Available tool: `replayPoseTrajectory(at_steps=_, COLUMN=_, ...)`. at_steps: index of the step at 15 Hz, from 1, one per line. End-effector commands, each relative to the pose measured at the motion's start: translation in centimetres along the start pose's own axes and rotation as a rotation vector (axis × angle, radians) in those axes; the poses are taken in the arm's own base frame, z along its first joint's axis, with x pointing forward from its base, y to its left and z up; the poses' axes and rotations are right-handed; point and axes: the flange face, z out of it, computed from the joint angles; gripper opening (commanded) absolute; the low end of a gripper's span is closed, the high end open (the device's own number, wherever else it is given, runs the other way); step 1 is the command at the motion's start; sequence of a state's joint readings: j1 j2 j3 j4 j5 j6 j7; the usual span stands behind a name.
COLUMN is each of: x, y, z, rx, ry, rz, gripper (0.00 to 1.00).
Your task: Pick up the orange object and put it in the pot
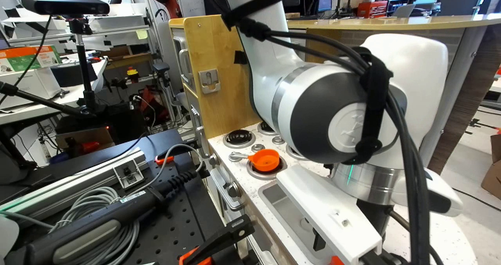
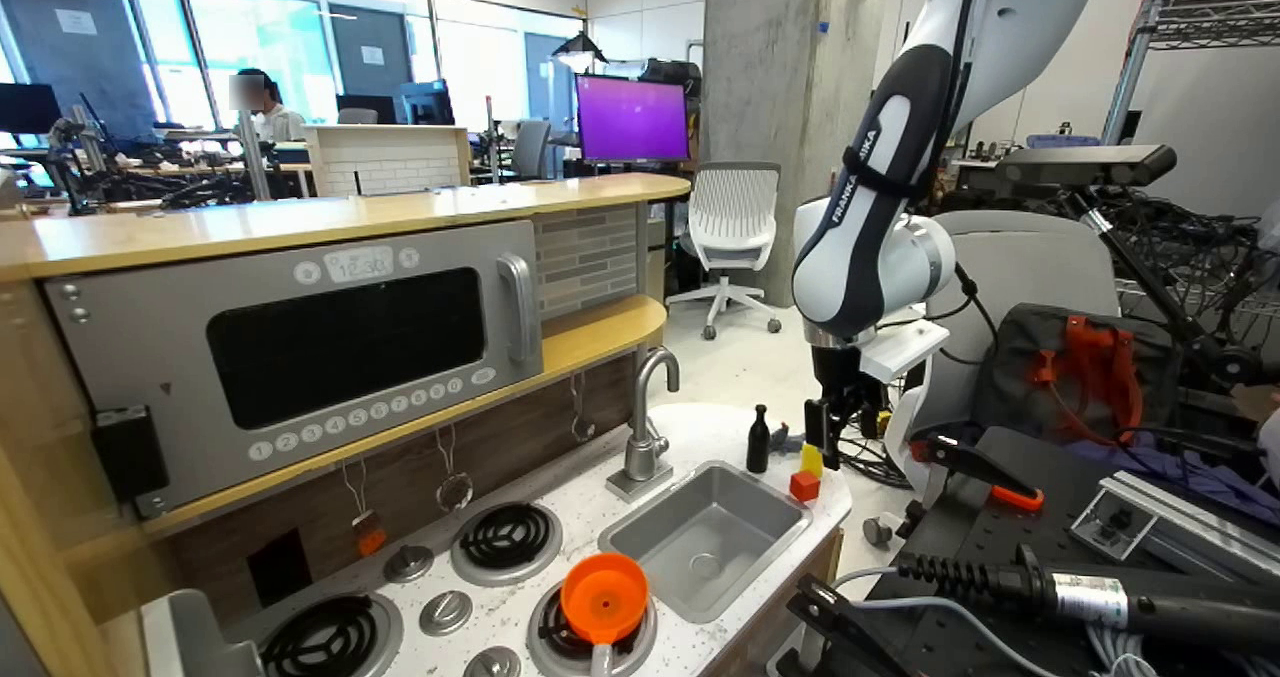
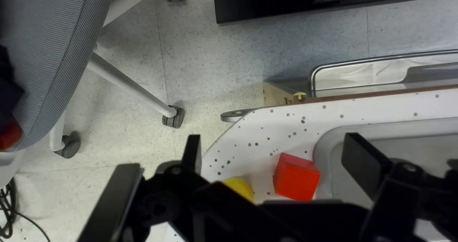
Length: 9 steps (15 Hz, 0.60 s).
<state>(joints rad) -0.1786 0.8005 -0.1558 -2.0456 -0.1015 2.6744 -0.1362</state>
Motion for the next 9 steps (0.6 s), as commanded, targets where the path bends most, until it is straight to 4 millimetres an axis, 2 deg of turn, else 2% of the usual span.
replayPoseTrajectory(at_steps=1, x=1.1, y=0.8, z=1.6, rx=-0.005, ry=0.025, rz=0.027, gripper=1.0)
replayPoseTrajectory(at_steps=9, x=3.2, y=-1.2, z=3.0, rx=0.009, ry=0.05, rz=-0.002, gripper=1.0)
